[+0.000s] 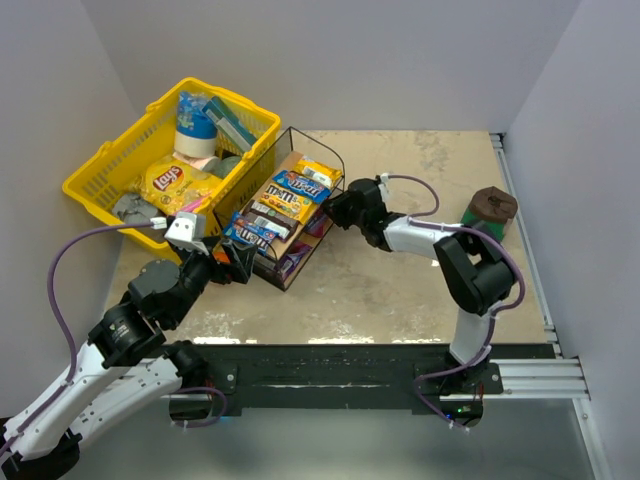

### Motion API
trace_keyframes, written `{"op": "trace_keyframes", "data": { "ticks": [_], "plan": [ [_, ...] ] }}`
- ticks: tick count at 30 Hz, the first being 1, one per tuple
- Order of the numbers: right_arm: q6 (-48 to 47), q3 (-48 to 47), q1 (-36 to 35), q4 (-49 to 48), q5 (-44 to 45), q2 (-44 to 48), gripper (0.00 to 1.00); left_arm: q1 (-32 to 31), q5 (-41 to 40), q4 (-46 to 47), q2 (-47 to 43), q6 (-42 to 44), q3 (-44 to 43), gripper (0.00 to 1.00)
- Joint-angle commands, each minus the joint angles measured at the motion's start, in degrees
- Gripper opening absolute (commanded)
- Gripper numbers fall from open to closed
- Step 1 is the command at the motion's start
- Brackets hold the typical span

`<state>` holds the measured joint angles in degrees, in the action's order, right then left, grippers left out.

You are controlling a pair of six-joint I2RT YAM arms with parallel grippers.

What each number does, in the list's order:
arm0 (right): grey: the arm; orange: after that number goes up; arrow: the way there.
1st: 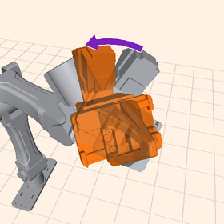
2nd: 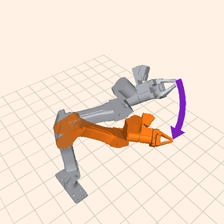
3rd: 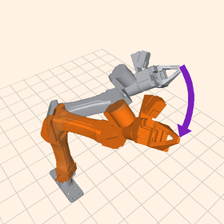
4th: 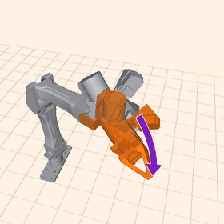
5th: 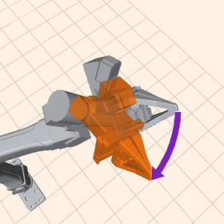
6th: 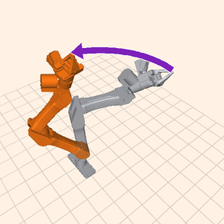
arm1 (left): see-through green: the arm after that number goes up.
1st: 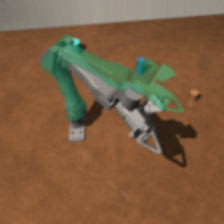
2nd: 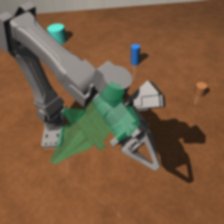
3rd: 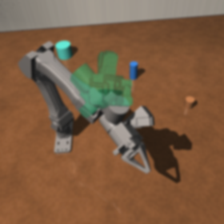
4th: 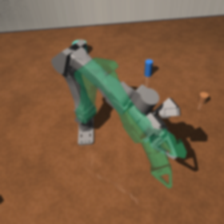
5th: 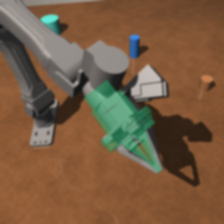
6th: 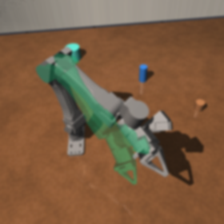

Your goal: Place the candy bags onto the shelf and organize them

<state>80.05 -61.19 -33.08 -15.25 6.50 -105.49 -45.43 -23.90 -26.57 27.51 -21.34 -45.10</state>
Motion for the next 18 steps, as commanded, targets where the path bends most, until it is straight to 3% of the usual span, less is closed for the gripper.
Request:
{"op": "trace_keyframes", "data": {
  "ticks": [1,4,7,18],
  "plan": [
    [-1.0,-4.7,-0.2,-0.4,-2.9,-6.0,0.21,-0.1,-1.1,1.8,-0.5,1.2,0.0,1.0],
    [-0.7,-6.7,-0.2,1.4,-3.8,-9.9,0.11,-0.1,-1.1,1.6,-0.7,1.2,0.0,1.0],
    [-0.2,-5.3,-0.3,2.4,-1.9,-10.5,0.08,-0.2,-1.3,1.2,-1.0,1.1,0.0,1.0],
    [-3.5,-4.9,-0.3,0.1,-3.6,-6.1,0.11,-0.2,-1.1,0.7,-0.7,0.5,-0.9,1.0]
  ]
}}
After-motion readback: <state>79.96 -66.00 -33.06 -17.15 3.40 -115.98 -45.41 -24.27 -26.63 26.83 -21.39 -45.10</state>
